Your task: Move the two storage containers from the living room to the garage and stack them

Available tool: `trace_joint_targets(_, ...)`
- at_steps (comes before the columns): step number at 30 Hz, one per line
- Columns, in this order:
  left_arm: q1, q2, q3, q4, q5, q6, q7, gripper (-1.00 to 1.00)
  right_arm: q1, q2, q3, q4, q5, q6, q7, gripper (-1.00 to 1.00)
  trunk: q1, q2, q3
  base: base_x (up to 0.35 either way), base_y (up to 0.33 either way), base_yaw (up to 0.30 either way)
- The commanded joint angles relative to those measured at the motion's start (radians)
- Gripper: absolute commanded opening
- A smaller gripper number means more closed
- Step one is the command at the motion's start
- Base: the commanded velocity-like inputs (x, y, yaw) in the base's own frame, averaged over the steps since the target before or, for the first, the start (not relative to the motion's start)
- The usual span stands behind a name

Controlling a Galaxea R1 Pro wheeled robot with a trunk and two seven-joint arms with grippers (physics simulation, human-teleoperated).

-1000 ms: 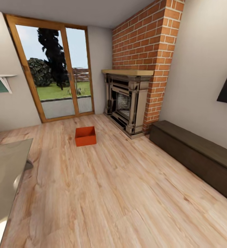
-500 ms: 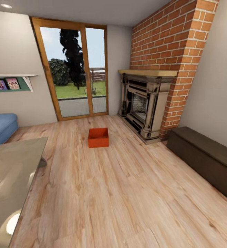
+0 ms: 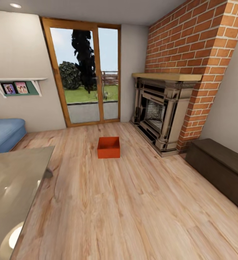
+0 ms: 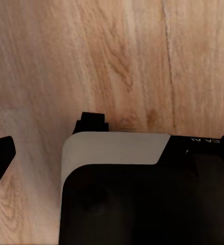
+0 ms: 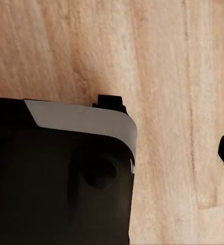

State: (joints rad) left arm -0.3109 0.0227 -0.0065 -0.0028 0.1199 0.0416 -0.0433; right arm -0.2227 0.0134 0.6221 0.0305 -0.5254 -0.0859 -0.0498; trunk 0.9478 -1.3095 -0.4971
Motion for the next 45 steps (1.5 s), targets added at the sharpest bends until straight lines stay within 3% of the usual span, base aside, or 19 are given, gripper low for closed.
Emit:
trace_joint_targets(1, -0.001, 0.000, -0.001, 0.000, 0.010, 0.004, -0.004, 1.00, -0.001, 0.001, 0.008, 0.003, -0.009, -0.005, -0.001, 1.00, 0.001, 0.000, -0.001, 0.320, 0.000, 0.002)
trace_joint_targets(32, -0.001, 0.001, -0.001, 0.000, 0.010, 0.004, -0.004, 1.00, -0.001, 0.002, 0.008, 0.003, -0.008, -0.005, 0.000, 1.00, 0.001, 0.000, -0.001, 0.320, 0.000, 0.001)
trace_joint_targets(45, -0.001, 0.000, -0.001, -0.001, 0.010, 0.004, -0.004, 1.00, -0.001, 0.001, 0.008, 0.003, -0.008, -0.006, 0.001, 1.00, 0.001, 0.000, -0.001, 0.320, 0.000, 0.209)
